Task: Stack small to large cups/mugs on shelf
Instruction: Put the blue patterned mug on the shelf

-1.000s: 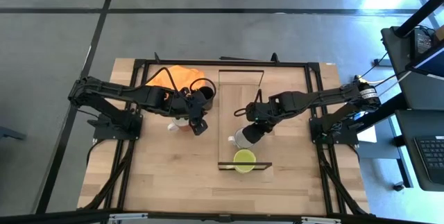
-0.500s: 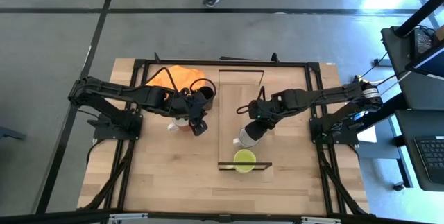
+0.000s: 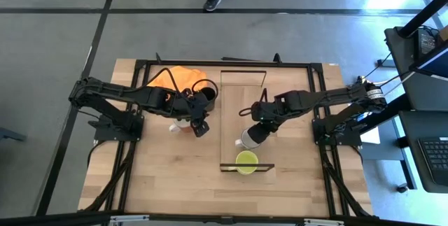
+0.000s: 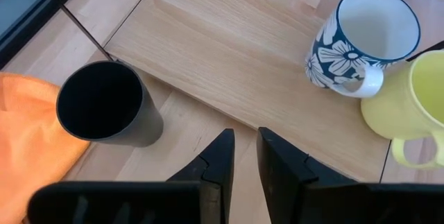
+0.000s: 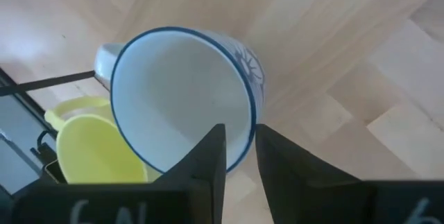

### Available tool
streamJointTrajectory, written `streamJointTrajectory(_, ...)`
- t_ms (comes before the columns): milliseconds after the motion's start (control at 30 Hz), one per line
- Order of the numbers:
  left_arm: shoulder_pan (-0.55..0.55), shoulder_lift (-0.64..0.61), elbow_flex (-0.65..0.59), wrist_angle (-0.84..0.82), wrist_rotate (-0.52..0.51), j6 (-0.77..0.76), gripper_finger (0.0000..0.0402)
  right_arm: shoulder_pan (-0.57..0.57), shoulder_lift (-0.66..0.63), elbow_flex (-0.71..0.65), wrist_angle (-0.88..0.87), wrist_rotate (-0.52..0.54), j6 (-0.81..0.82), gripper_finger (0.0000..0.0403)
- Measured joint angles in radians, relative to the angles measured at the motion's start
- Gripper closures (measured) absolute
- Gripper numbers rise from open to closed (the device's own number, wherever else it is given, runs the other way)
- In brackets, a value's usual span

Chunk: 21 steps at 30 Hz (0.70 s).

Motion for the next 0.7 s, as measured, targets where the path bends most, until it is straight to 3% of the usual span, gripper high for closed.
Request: streamJointTrajectory(700,0.001,0.0,0.0,0.001,-0.001,-0.003,0.0343,0.0,0.0,0.0,0.049,-0.073,-0.002,0.0322)
